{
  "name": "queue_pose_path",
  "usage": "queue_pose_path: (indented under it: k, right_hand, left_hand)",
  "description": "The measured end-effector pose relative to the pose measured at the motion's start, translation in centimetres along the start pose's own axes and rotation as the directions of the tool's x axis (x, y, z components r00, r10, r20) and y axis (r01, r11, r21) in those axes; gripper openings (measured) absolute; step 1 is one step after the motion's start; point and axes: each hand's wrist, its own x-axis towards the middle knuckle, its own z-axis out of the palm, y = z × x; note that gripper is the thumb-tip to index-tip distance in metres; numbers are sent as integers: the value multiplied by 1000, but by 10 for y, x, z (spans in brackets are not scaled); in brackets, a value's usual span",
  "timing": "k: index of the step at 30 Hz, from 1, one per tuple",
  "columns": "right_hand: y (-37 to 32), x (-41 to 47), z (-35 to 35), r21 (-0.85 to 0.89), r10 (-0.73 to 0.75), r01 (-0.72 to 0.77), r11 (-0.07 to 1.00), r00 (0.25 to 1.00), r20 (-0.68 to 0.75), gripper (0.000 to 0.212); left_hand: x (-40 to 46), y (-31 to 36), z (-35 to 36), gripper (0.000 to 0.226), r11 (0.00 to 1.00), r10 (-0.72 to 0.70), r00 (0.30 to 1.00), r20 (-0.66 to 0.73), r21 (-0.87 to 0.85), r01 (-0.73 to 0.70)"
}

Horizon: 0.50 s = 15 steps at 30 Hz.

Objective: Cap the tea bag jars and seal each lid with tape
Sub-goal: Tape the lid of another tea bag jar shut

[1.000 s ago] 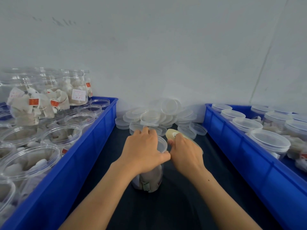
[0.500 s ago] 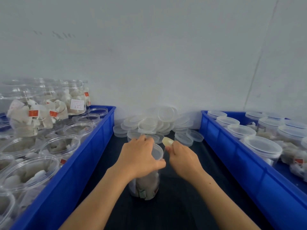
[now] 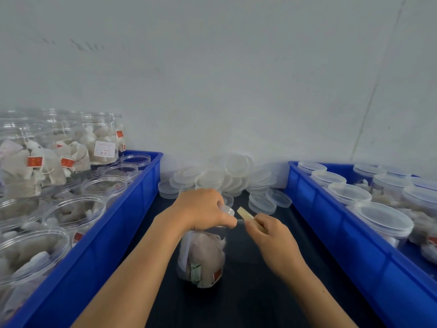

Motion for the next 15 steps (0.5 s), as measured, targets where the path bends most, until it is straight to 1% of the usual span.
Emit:
queue_pose_path:
  k: [2, 4, 6, 8, 9, 12, 15]
  right_hand:
    - [1, 1, 1, -5, 16, -16, 1000, 1000, -12, 33]
    - [0, 1, 3, -78, 11, -13, 997, 1000, -29, 32]
    - [-5, 1, 4, -232, -41, 23, 972, 996, -75, 31]
    - [-13, 2, 7, -380, -133, 76, 922, 983, -124, 27]
    - [-17, 3, 9, -421, -161, 92, 903, 978, -134, 25]
    - [-27, 7, 17, -469, -160, 83, 879, 979, -128, 26]
    - [-29, 10, 20, -481, -129, 49, 875, 982, -134, 28]
  left_hand:
    - [1, 0, 1, 32, 1000, 6, 1000, -3, -1, -6]
    - [1, 0, 3, 41, 1000, 4, 1000, -18, 13, -3]
    - [0, 0, 5, 52, 1000, 10, 999, -41, 29, -9]
    - [-1, -1, 6, 54, 999, 27, 998, -57, 44, -24]
    - [-3, -2, 7, 55, 998, 31, 998, -62, 52, -28]
    - [-5, -2, 8, 58, 998, 33, 997, -76, 64, -29]
    - [-6, -1, 7, 51, 997, 34, 996, -77, 66, -29]
